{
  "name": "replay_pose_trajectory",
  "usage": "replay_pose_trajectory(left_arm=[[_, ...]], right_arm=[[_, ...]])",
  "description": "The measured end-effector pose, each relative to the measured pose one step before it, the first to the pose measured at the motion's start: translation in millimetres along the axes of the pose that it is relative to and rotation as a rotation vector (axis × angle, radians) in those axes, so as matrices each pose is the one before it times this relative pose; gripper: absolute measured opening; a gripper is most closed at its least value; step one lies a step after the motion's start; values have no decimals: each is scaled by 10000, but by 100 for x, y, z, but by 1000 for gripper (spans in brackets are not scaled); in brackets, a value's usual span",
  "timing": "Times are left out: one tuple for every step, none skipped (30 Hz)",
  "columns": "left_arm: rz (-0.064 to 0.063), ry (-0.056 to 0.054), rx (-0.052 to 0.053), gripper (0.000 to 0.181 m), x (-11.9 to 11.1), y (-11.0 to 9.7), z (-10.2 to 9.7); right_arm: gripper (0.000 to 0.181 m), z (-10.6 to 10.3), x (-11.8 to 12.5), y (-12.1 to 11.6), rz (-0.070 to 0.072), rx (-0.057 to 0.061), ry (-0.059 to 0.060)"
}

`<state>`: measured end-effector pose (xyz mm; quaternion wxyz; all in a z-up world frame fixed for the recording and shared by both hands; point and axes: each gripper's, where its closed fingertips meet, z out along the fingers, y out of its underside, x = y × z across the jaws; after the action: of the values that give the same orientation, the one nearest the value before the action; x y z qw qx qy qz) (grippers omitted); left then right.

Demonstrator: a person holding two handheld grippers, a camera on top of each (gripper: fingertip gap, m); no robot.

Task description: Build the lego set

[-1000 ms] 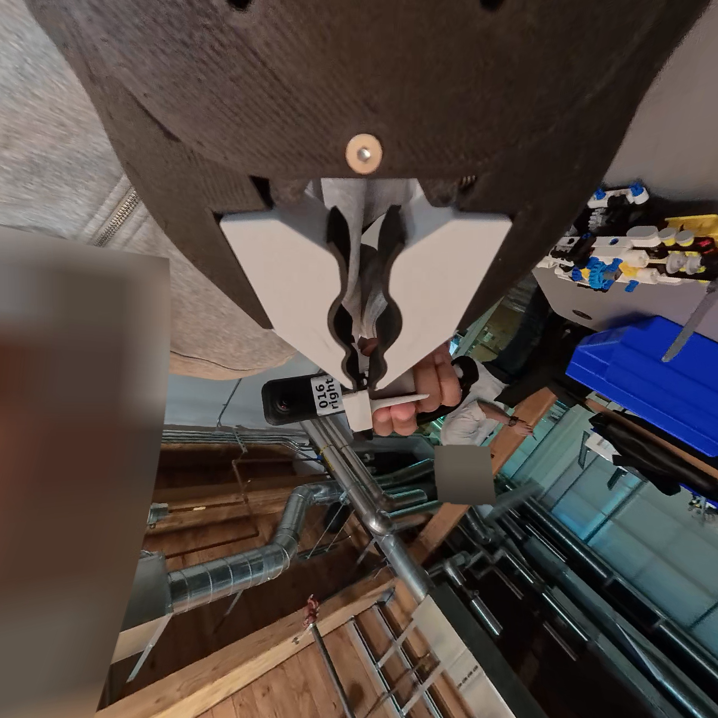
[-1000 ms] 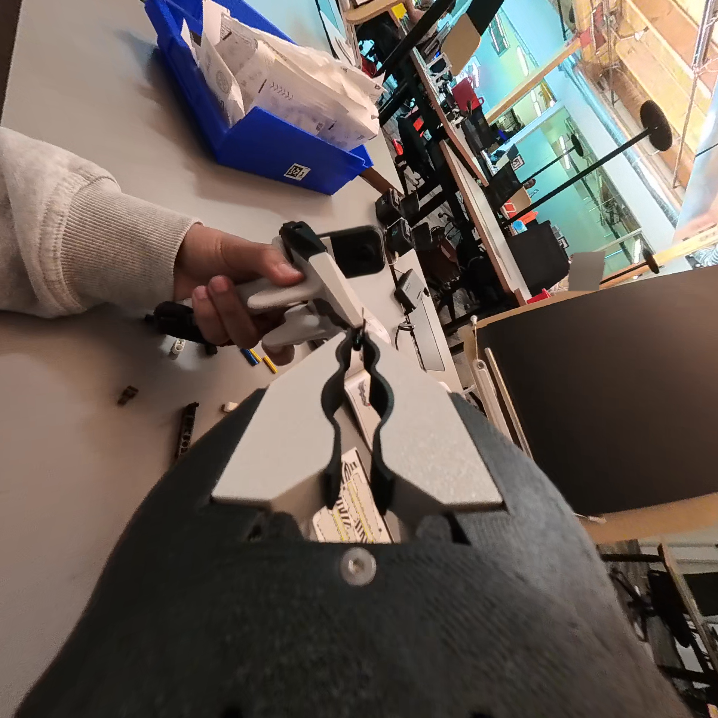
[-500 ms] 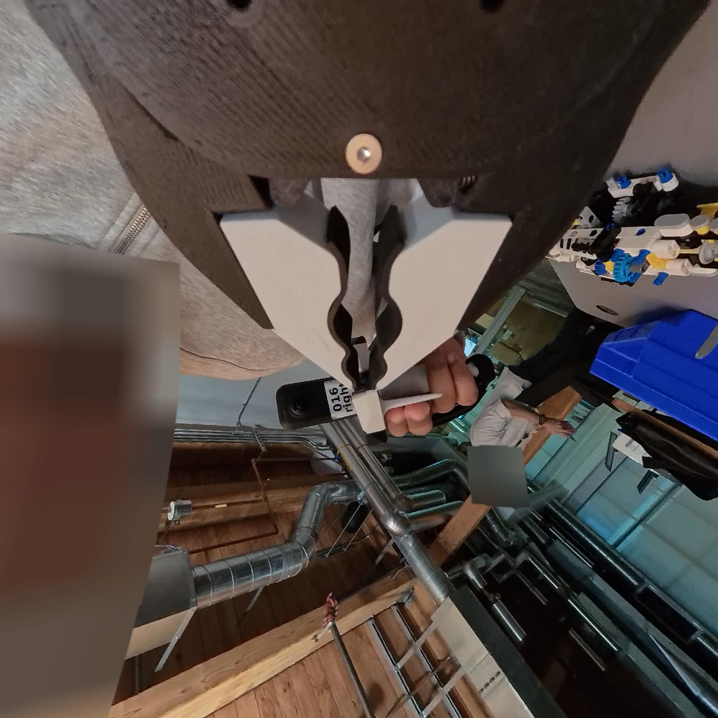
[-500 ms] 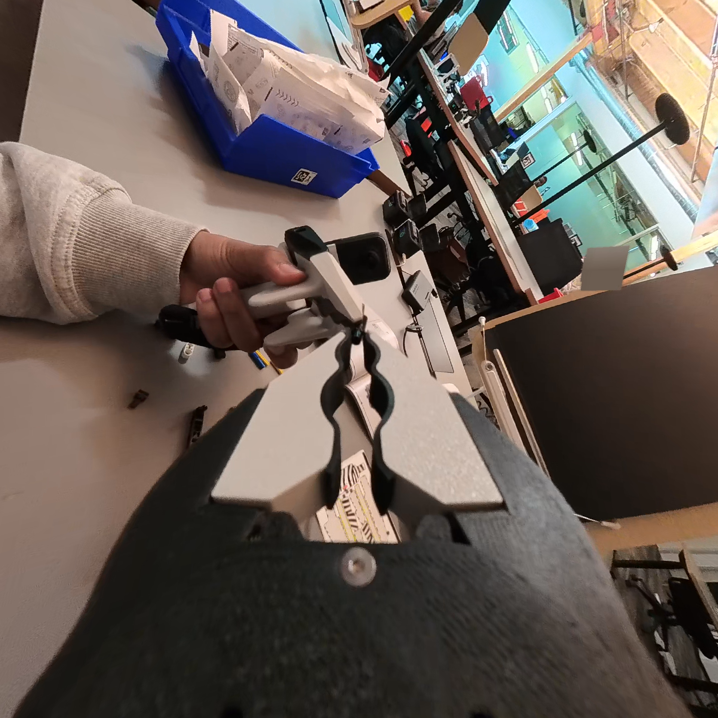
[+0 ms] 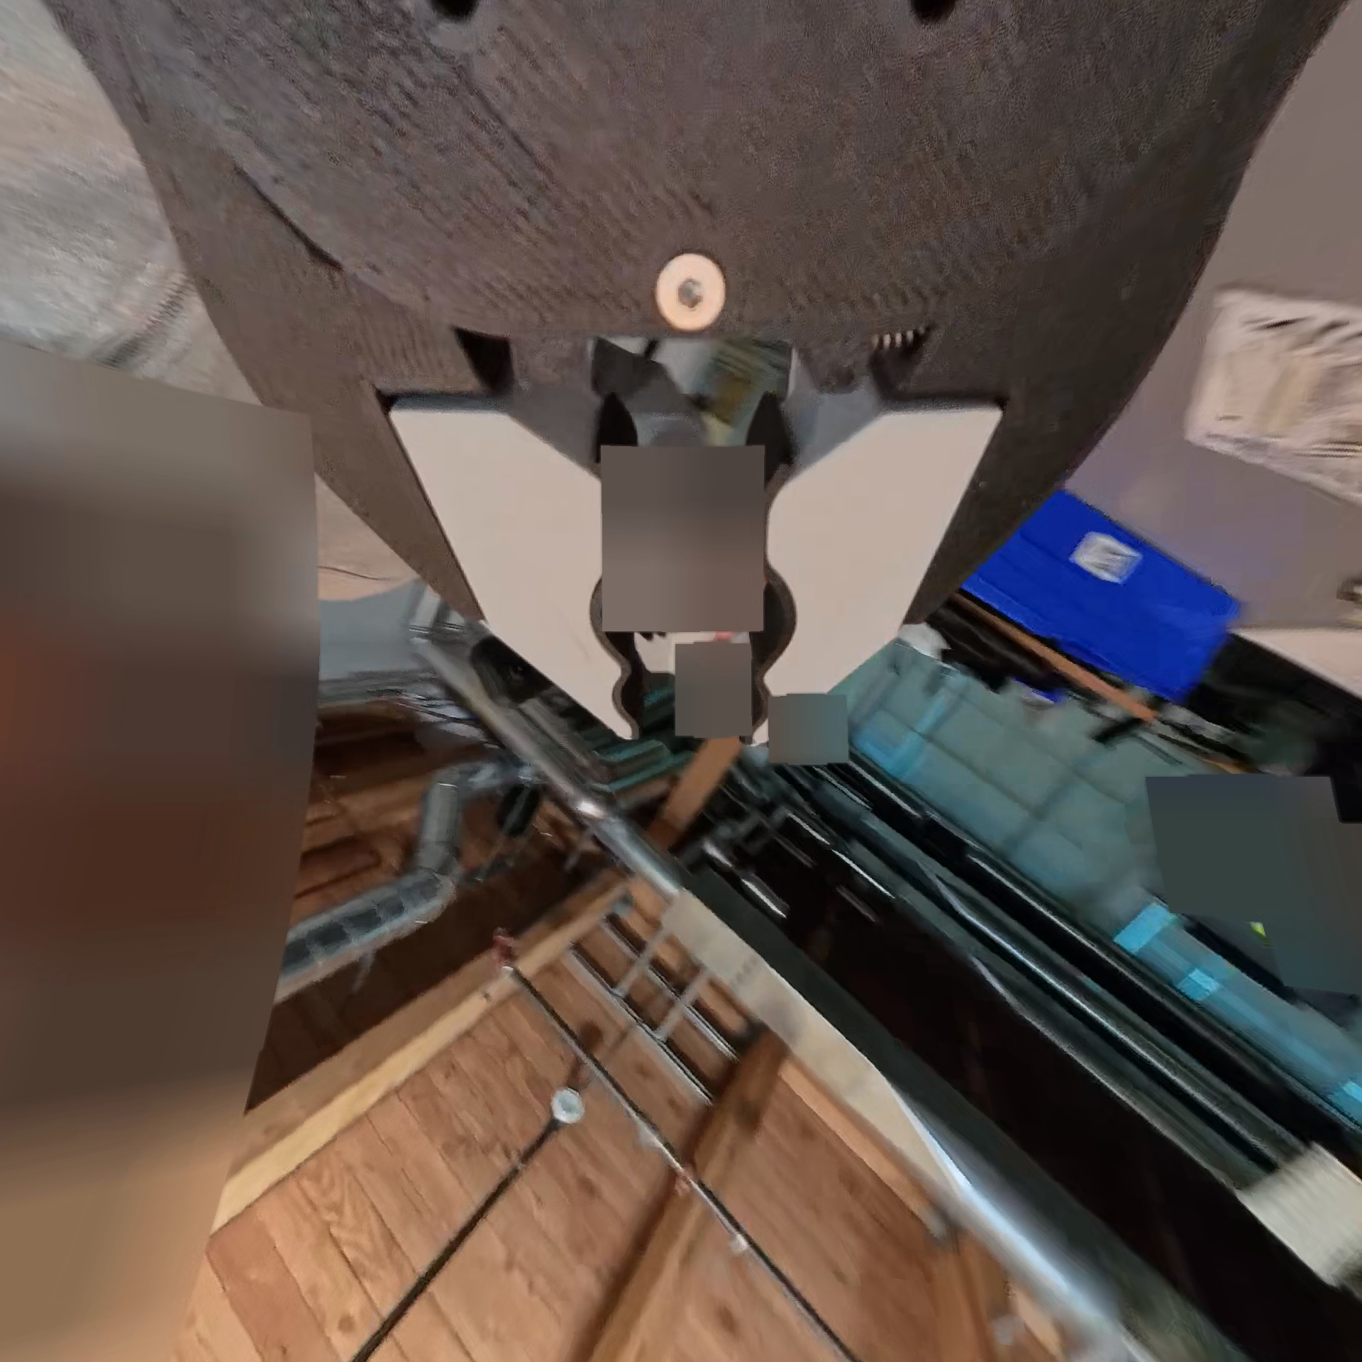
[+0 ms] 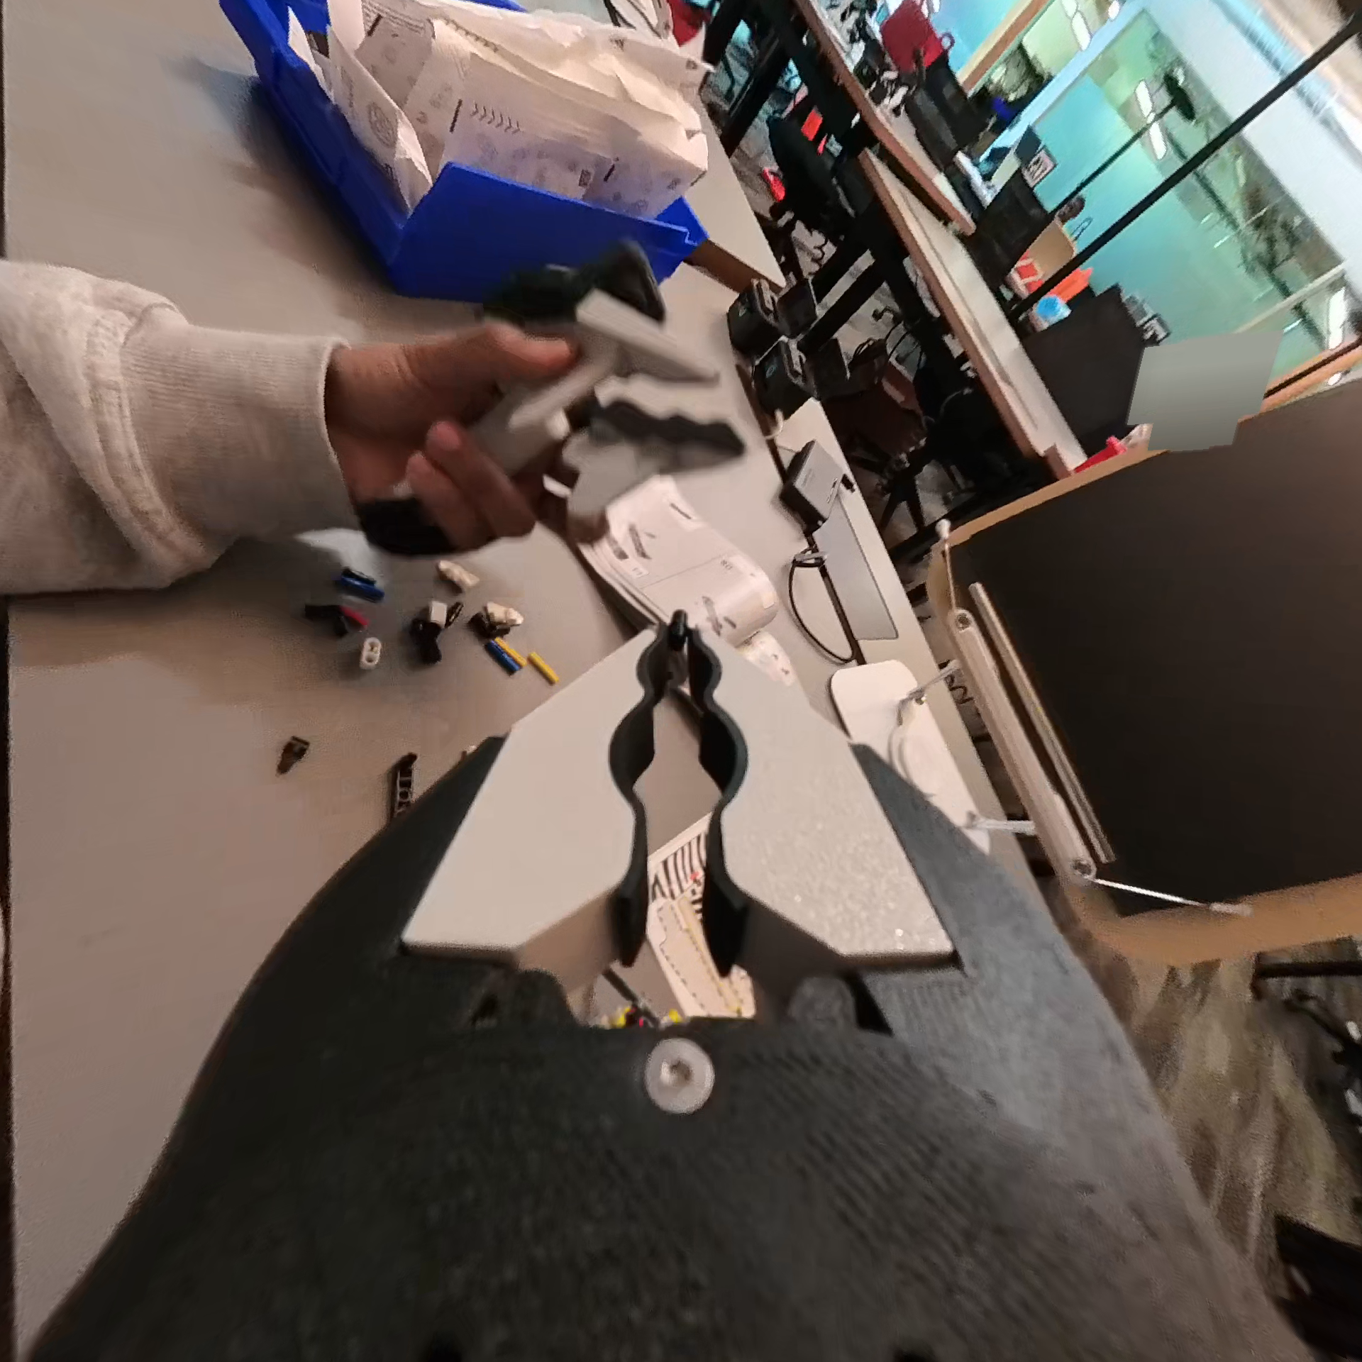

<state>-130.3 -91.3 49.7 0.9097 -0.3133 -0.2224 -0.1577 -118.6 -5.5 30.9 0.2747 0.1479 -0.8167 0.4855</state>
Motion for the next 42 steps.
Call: replay_pose_trajectory(left_arm=[[748,-675,209,23,140,-1344,-1317],[852,-885,153,23,-243,-1301,-1456],[861,-1067,113,21,-668,-1210,-1542],[811,-1206,39,19,-1114,-1034,-1529],[780,-1273,-53,18,-1444,-791,-1421],[785,-1302,-184,18,-1672,-438,-1200],[780,-1084,-301,17,-1463,-60,-882],[607,-777,-315,16,-1074,156,-549],[356,-514,-213,15,-723,140,-275],[146,-354,10,15,-480,-75,-98],[11,-229,209,15,-283,-254,19],[-45,-154,268,16,-165,-279,84],[-134,-376,282,19,-511,-287,116],[-41,-386,148,20,-534,-123,145],[154,-201,-102,17,-243,203,132],[230,-133,-253,5,-122,360,92],[249,-116,-266,0,-77,335,67],[159,-303,-133,0,-340,142,28],[141,-260,20,0,-268,-44,-10],[95,-146,109,0,-101,-165,-44],[44,-48,120,0,30,-214,-42],[26,-23,76,0,45,-145,-25],[27,-61,28,0,-26,-57,9],[14,-137,-10,0,-171,34,44],[-9,-253,-30,0,-336,32,46],[30,-254,-31,0,-318,30,38],[79,-196,-26,0,-225,45,43],[72,-142,-19,0,-147,44,47],[27,-88,-15,0,-67,25,60],[-1,-14,-8,0,12,16,54],[-21,12,3,0,41,2,52],[-28,3,-7,0,11,38,54],[-28,9,-21,0,1,49,45],[-38,16,-27,0,9,53,51],[-45,26,-19,0,5,42,36],[-50,22,-16,0,12,42,38],[-48,19,-6,0,-2,22,35],[-49,23,8,0,-4,-3,15],[-54,30,17,0,14,-24,1],[-60,40,17,0,17,-20,10],[-54,58,13,0,52,-20,7],[-54,37,4,0,27,6,21]], right_arm=[[3,35,31,229,180,-74,-36],[3,68,18,237,199,-57,-43],[2,114,-22,228,249,-26,-61],[3,235,-147,228,411,26,-138],[3,386,-395,234,655,87,-282],[3,504,-542,321,750,90,-346],[3,547,-441,474,657,33,-255],[3,548,-336,560,504,-11,-165],[3,519,-289,604,342,-61,-114],[3,509,-245,635,252,-132,-81],[3,469,-279,635,230,-180,-112],[3,413,-345,557,242,-188,-155],[3,335,-339,457,267,-156,-155],[3,252,-337,368,273,-106,-165],[3,157,-279,321,260,-76,-141],[3,107,-140,295,240,-42,-72],[3,68,-26,296,234,-32,-8],[3,45,56,311,215,-48,21],[3,22,137,295,185,-43,66],[3,8,199,226,144,-25,102],[3,1,217,174,84,-26,130],[3,-3,251,166,20,-63,165],[3,5,216,169,-43,-96,160],[3,24,191,131,-66,-108,160],[3,58,171,178,-66,-148,163],[3,101,171,320,-69,-238,169],[3,150,176,509,-101,-359,185],[3,159,138,526,-176,-356,174],[3,142,75,450,-222,-287,150],[3,121,18,387,-205,-251,106],[3,83,4,296,-148,-203,64],[3,36,12,228,-78,-162,34],[3,-4,23,195,-6,-148,-5],[3,-35,30,222,49,-157,-43],[3,-60,62,276,78,-184,-52],[3,-71,100,348,87,-226,-55],[3,-56,88,383,105,-242,-66],[3,-29,46,431,134,-284,-109],[3,35,7,531,151,-358,-141],[3,76,44,559,131,-377,-93],[3,132,59,574,44,-371,-54],[3,177,-50,592,-40,-393,-82]])
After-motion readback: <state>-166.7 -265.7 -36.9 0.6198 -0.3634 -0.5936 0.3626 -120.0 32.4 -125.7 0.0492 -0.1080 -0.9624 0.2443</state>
